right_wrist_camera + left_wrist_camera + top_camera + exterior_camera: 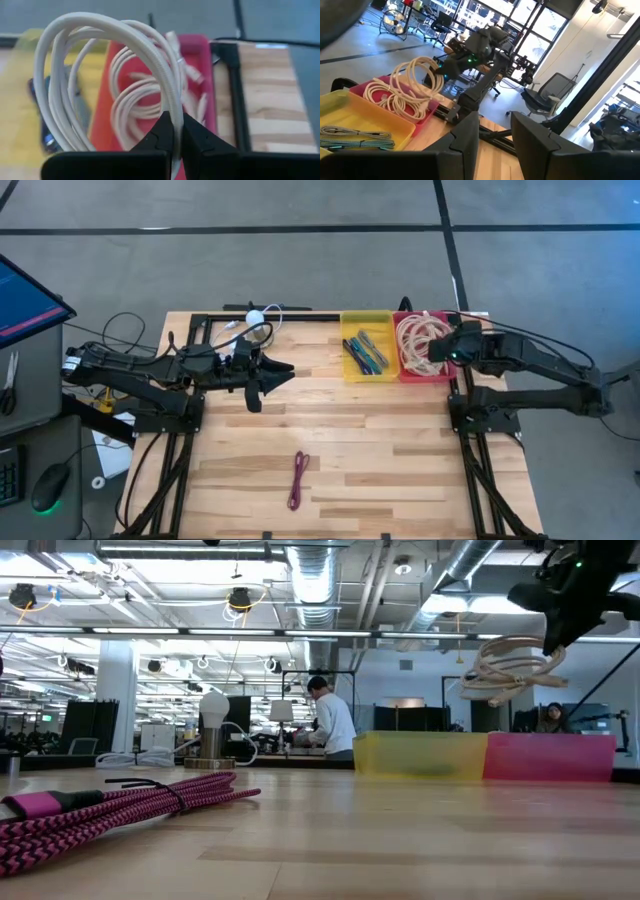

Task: Pick & Place USB Port
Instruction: Put the white HDMI cable into the red bin

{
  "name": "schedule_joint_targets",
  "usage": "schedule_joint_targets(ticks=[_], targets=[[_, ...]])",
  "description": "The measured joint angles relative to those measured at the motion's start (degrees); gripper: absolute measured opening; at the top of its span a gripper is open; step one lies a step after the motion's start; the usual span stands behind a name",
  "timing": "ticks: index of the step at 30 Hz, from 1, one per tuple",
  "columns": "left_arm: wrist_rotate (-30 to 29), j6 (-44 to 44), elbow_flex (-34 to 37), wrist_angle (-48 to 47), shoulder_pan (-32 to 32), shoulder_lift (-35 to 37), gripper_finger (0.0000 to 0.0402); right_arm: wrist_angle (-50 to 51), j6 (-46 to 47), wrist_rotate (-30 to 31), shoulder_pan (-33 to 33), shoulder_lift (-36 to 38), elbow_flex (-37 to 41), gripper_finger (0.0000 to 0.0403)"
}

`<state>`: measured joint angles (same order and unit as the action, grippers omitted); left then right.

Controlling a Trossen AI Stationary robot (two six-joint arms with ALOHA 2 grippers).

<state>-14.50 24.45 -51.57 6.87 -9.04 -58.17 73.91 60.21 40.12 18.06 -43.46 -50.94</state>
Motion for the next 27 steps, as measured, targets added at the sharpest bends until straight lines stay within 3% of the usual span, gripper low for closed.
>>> schedule_joint_targets(ticks=[8,14,27], targets=[[-0.4,-0.2,0.0,0.0,0.0,0.0,0.0114,-3.9,-10.1,0.1,10.3,-5.1,0.0,0.0003],[-0.4,-0.2,0.0,0.0,0.0,0.0,0.0114,-9.4,-16.6,-3.4,17.0,-10.7,2.5,0.0003],[-0.4,-0.2,0.0,-0.1,0.0,0.0,0.0114,-18.1,-21.2,-5.5,24.4,-20.7,4.7,0.0005]])
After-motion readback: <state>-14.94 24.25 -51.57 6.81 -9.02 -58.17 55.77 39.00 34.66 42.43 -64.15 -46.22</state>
